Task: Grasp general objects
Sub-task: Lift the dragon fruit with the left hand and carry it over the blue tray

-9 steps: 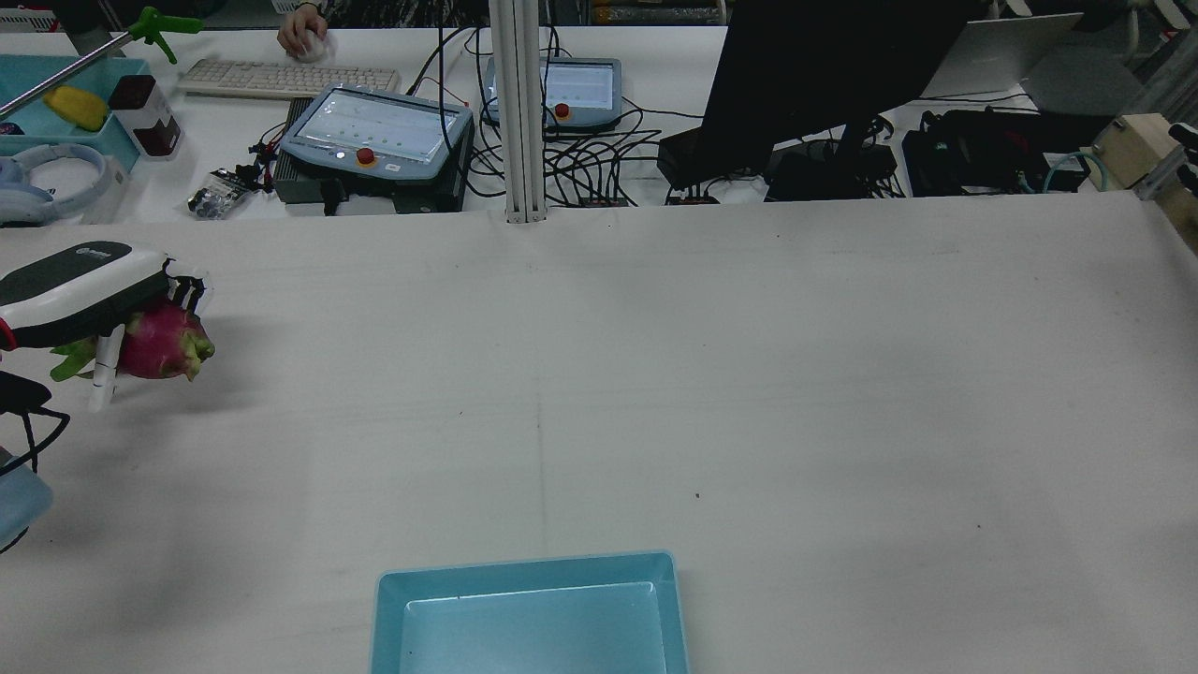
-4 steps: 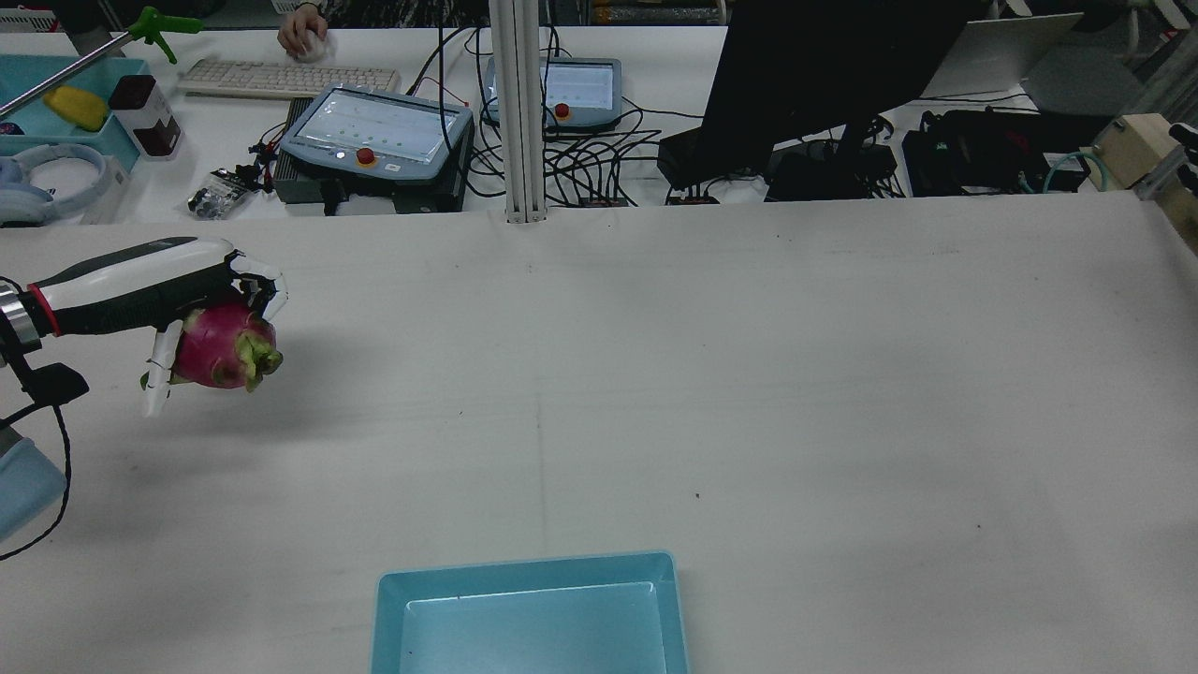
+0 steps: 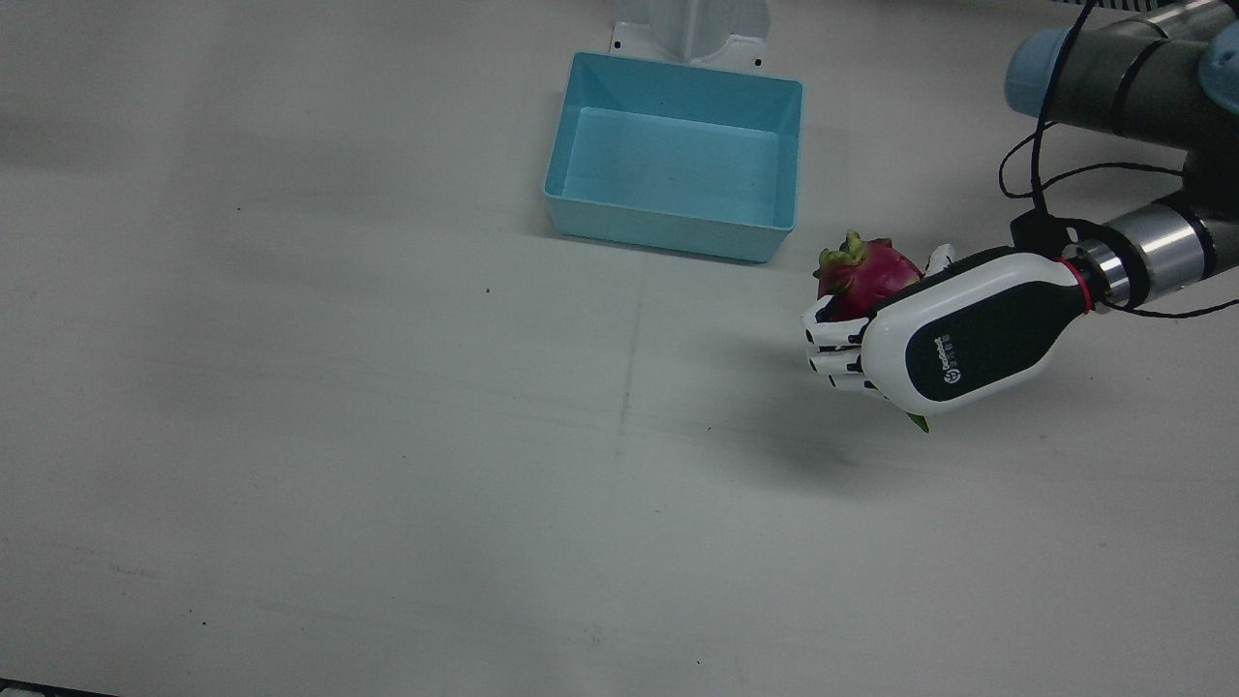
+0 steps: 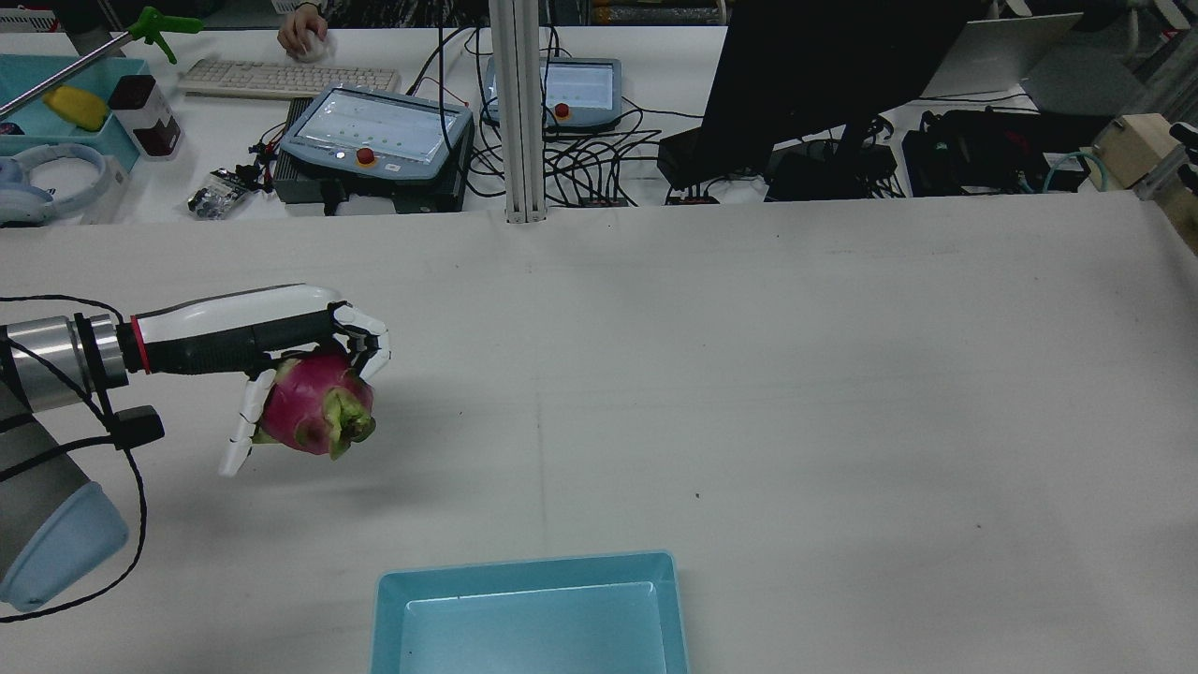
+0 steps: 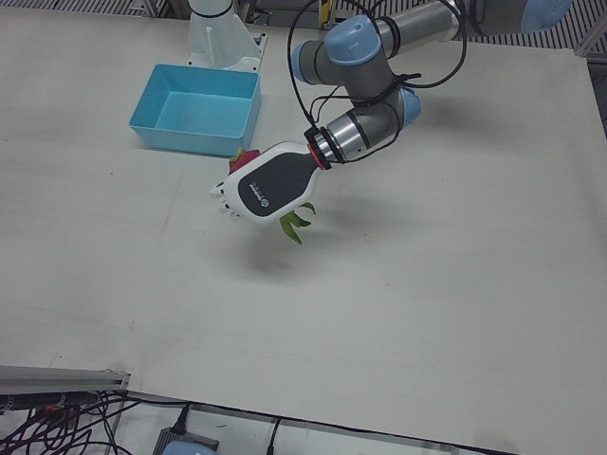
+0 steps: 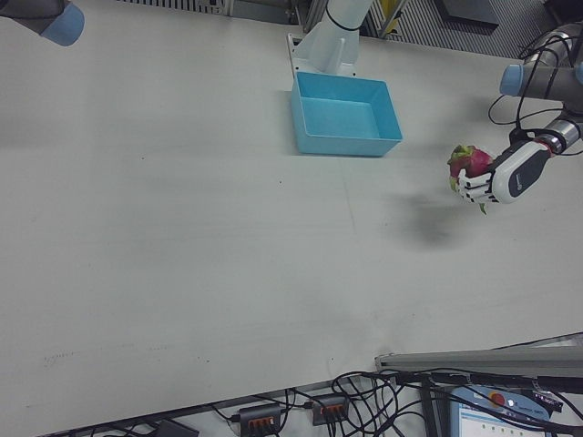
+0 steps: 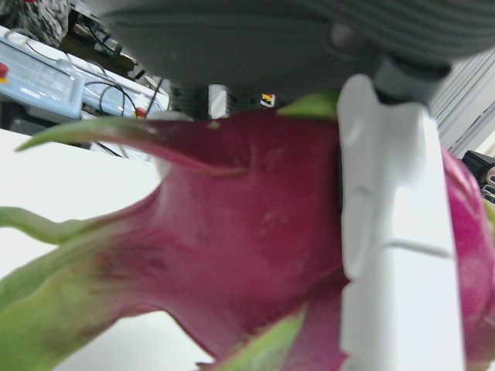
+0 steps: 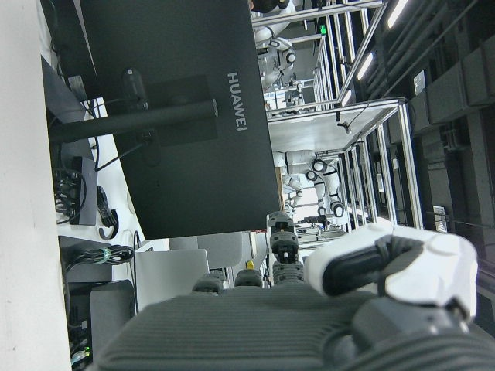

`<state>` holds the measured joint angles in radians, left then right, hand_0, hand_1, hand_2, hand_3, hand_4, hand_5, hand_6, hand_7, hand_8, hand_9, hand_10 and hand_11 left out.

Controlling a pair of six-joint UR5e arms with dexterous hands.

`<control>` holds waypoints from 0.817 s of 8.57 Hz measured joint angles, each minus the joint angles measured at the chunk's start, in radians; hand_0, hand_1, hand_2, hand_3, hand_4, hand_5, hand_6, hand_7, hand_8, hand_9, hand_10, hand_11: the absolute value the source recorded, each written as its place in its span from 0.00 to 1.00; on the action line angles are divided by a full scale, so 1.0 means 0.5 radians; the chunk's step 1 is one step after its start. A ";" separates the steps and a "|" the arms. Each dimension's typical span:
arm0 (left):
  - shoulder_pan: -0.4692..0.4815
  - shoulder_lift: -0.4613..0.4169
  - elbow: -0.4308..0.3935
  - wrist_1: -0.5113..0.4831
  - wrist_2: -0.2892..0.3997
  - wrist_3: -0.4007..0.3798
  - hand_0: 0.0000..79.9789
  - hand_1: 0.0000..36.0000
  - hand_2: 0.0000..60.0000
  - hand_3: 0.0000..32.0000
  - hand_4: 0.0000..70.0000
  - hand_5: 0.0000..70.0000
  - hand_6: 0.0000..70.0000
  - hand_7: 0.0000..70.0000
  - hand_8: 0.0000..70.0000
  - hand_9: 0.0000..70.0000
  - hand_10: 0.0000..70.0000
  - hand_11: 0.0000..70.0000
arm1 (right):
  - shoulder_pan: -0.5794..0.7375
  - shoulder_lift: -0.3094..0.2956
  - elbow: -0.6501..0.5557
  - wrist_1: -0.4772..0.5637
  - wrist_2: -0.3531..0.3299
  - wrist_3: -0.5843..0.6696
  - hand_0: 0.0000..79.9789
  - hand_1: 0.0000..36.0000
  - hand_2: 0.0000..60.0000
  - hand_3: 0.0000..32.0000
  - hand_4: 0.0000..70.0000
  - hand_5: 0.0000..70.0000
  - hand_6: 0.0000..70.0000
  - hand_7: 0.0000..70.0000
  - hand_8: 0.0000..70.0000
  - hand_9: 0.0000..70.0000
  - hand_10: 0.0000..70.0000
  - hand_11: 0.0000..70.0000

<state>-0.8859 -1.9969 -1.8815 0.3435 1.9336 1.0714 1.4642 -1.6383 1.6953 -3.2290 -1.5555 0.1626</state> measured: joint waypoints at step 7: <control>0.769 -0.554 -0.089 0.138 0.018 -0.270 1.00 1.00 1.00 0.00 0.83 1.00 1.00 1.00 1.00 1.00 1.00 1.00 | -0.002 -0.001 0.003 0.000 0.000 0.000 0.00 0.00 0.00 0.00 0.00 0.00 0.00 0.00 0.00 0.00 0.00 0.00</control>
<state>-0.5012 -2.2738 -1.9259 0.4124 1.9424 0.9365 1.4634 -1.6386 1.6966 -3.2290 -1.5555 0.1626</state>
